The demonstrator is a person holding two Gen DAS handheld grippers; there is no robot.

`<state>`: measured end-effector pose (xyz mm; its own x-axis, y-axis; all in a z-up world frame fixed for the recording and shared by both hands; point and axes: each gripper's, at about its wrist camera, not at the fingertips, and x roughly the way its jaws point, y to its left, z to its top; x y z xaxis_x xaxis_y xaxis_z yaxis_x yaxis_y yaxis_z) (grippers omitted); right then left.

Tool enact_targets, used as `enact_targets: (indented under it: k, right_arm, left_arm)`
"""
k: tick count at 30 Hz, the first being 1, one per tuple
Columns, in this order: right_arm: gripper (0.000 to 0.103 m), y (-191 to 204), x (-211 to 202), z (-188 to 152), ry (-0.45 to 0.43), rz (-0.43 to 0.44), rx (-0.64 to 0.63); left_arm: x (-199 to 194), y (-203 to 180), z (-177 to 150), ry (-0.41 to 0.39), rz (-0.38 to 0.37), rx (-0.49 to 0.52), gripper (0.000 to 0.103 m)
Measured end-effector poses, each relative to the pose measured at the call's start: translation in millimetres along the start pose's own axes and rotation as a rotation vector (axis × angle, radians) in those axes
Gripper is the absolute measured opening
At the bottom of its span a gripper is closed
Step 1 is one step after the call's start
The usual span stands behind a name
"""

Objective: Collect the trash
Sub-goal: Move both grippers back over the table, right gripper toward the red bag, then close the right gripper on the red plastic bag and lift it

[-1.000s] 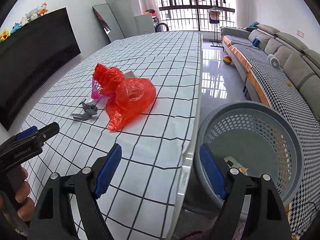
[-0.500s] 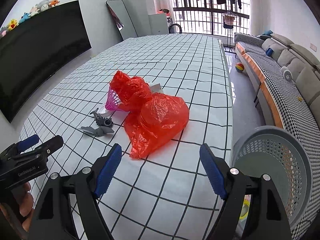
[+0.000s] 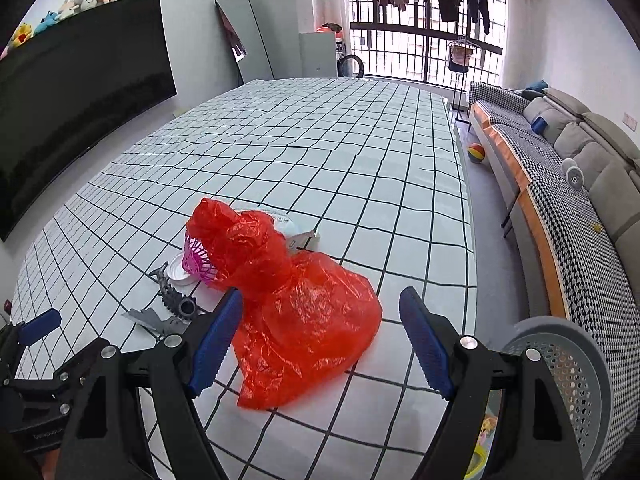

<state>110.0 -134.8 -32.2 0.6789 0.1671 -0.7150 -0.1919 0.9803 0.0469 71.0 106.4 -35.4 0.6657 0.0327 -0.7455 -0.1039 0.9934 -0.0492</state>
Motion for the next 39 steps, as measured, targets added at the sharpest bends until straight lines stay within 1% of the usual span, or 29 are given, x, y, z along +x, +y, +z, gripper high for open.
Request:
enact_targets:
  k: [6,14,16,18,19,21,24,27,31,39]
  right_arm:
    - [0.077,7.6,27.9,9.5,0.055,0.004,-0.034]
    - [0.076,16.5,59.9,5.2,0.116,-0.028,-0.059]
    - [0.067,18.3,62.7,3.6,0.119,-0.030,-0.064]
    - [0.047,19.3,65.6,2.6,0.133,-0.019,-0.065]
    - [0.044,19.2,66.5,1.8,0.135,-0.014,-0.060]
    - [0.030,14.2,61.9,0.6,0.128,0.003,-0.044]
    - [0.019,10.1,50.8,-2.0,0.110,0.017,-0.023]
    - [0.015,4.7,37.1,-6.1,0.094,0.033,0.003]
    - [0.014,-4.9,14.9,-14.6,0.066,0.043,0.045]
    - [0.014,-29.7,-27.7,-32.2,0.021,0.018,0.111]
  left_arm:
    - [4.1,-0.1,1.0,0.008,-0.005,-0.002,0.097]
    - [6.7,1.5,1.4,0.017,-0.003,-0.008,0.097]
    - [6.8,1.3,1.5,0.017,-0.004,-0.007,0.097]
    - [6.9,1.6,1.5,0.018,-0.003,-0.008,0.097]
    - [6.5,1.4,1.6,0.018,-0.005,-0.008,0.097]
    - [5.5,0.2,1.4,0.020,-0.005,-0.008,0.097]
    - [4.6,-1.5,1.7,0.019,-0.006,-0.006,0.097]
    - [3.0,-4.1,1.1,0.019,-0.009,-0.005,0.097]
    - [2.4,-7.7,-0.5,0.022,-0.013,-0.002,0.097]
    - [2.0,-15.8,-2.4,0.033,-0.024,0.002,0.097]
